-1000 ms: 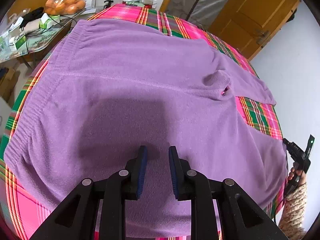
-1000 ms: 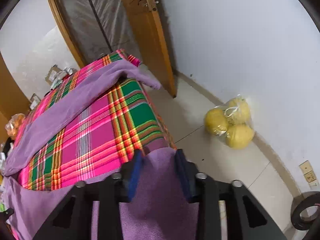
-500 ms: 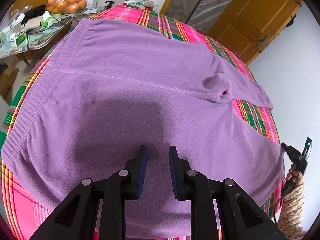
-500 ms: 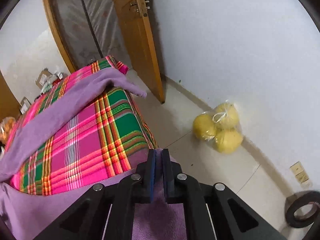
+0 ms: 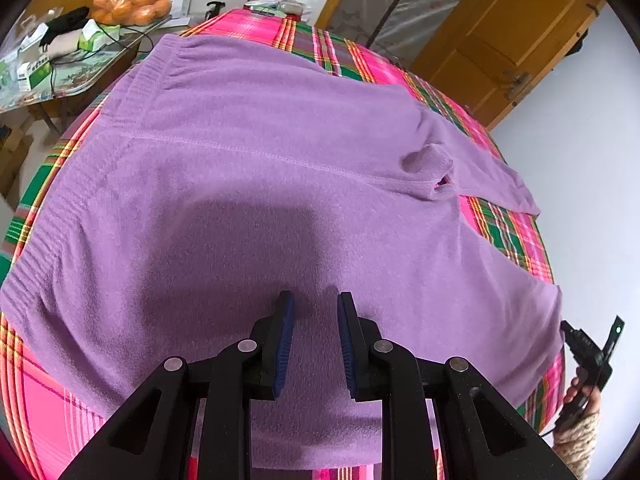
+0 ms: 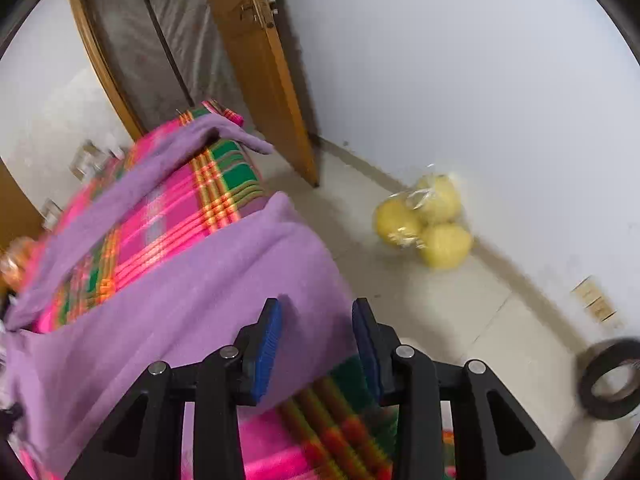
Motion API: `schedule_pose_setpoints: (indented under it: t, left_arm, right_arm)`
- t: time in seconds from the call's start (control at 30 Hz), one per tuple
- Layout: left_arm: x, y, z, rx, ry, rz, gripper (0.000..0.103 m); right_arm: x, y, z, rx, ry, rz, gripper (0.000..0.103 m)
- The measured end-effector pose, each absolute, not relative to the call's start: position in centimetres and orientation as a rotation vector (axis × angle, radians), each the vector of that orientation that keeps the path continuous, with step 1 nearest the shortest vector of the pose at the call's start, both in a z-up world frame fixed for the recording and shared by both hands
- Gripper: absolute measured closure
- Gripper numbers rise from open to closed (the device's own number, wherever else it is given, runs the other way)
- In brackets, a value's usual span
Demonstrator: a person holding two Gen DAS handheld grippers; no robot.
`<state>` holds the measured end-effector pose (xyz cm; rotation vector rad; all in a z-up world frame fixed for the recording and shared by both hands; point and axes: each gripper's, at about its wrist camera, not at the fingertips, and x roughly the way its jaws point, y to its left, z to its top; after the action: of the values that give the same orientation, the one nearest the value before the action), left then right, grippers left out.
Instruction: Fold clothes
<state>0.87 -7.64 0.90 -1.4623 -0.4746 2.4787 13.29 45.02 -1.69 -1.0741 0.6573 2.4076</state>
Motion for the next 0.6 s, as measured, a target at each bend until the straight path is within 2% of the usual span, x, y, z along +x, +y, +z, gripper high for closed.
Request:
schedule_pose_setpoints:
  t: [0.03,0.1,0.13,0.17,0.37,0.6]
  left_arm:
    - [0.9,-7.6,0.9,-1.462,-0.471,2.477,0.081]
    - [0.9,-7.6,0.9,-1.460,-0.466,2.473,0.081]
    - [1.0,-7.6,0.8,-1.457,-0.467,2.469,0.081]
    - [1.0,-7.8,0.8,-1.455,-0.477,2.461,0.081]
    - [1.0,-8.3,0.5,-1.442,-0.512,2.434,0.081]
    - [1.1,-8.7,0.5,-1.444,-0.521,2.413,0.081]
  right_arm:
    - [13.4,44.9,-1.7,-1.067,0.649,2.402,0.067]
    - [13.5,44.7,-1.5,-1.051,0.616,2.388,0.078]
    - [13.6,44.5,-1.3,-1.043,0.594,2.382,0.094]
    - [13.7,44.5,-1.1,-1.036,0.579,2.381,0.099]
    - [14.9,45.5,-0.9,-1.001,0.639,2.341,0.099]
    - [13.9,45.0,-0.8,-1.054,0.560,2.275,0.098]
